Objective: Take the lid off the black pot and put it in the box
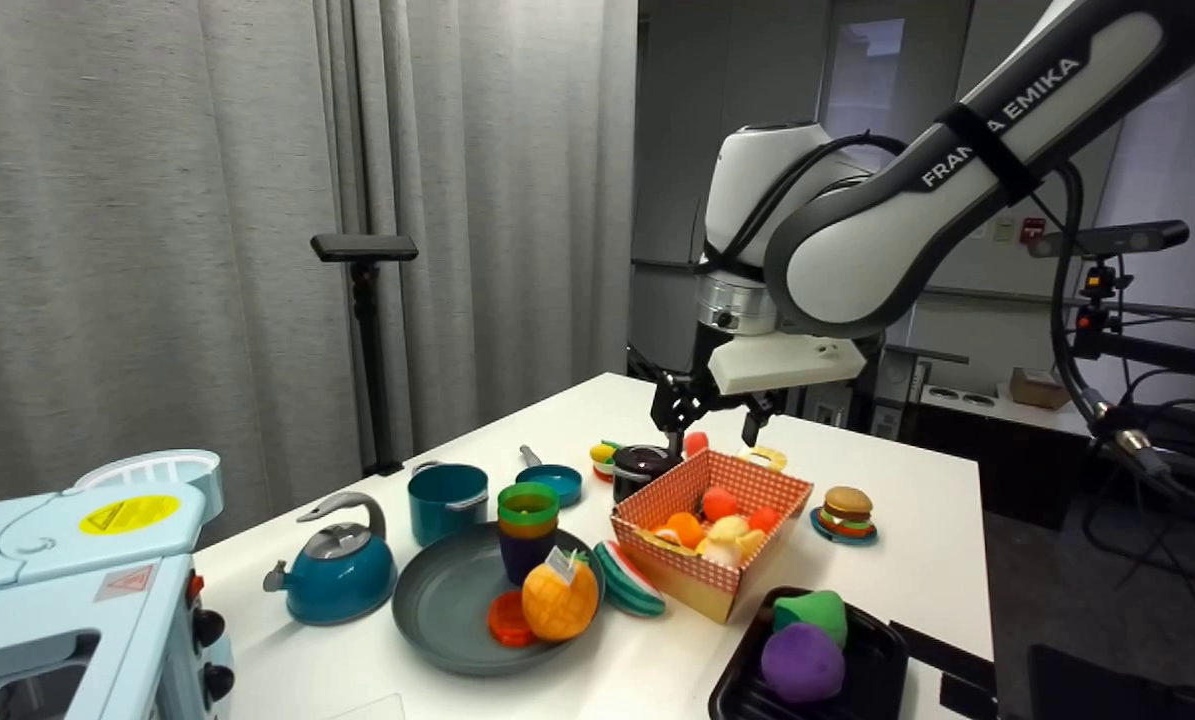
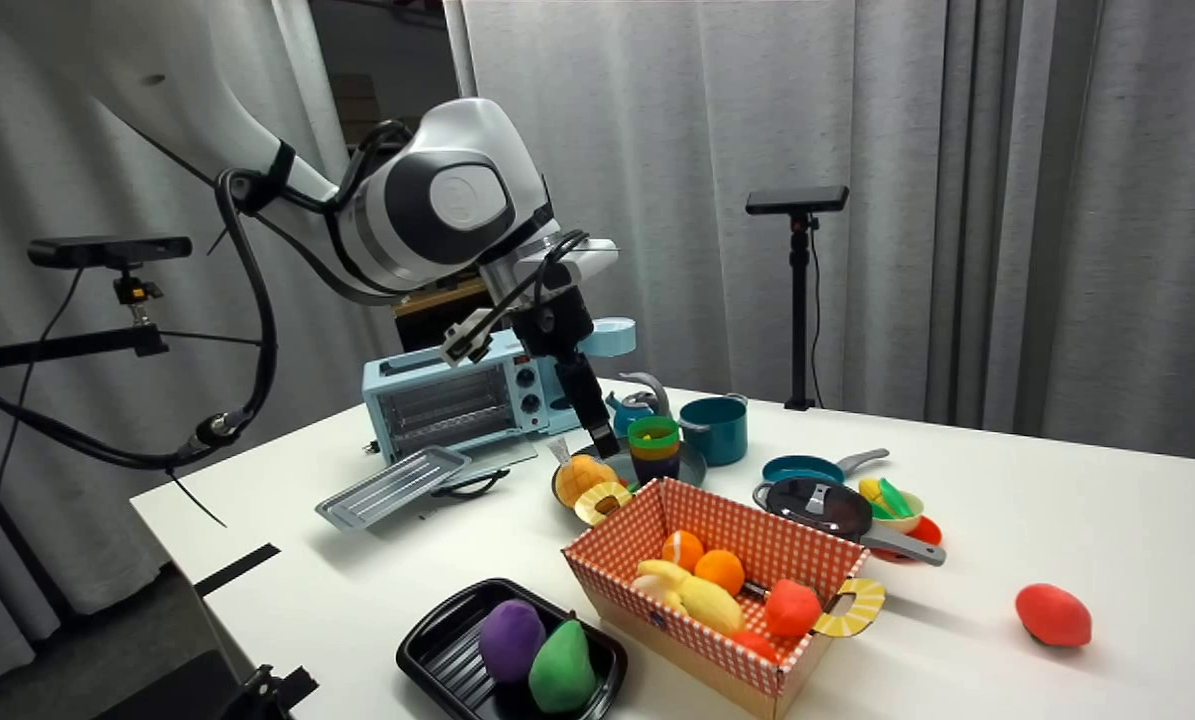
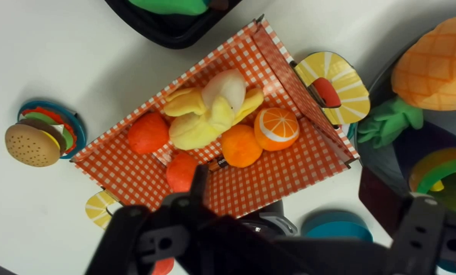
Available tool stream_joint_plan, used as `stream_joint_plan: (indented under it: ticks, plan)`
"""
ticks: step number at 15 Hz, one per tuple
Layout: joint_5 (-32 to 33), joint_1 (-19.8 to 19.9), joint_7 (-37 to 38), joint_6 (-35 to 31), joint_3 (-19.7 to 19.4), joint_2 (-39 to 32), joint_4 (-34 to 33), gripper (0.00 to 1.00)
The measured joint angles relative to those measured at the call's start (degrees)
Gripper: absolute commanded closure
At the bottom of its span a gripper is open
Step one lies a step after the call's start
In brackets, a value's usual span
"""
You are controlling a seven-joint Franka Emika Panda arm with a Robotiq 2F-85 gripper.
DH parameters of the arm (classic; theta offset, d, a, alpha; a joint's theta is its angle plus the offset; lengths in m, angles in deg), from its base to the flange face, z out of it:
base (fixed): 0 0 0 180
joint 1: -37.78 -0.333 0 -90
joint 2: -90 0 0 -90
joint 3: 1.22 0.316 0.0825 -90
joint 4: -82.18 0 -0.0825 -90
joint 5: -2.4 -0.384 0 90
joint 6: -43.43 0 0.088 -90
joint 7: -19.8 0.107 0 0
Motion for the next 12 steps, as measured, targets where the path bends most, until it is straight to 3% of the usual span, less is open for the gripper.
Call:
stream_joint_plan:
  ticks: [6, 12]
  plan:
    - [-3.09, 0.08, -7.45, -0.27, -0.6, -1.4, -2.04, 0.0]
    - [-7.95, 2.32, -16.47, 0.59, -4.25, -10.91, -17.05, 0.0]
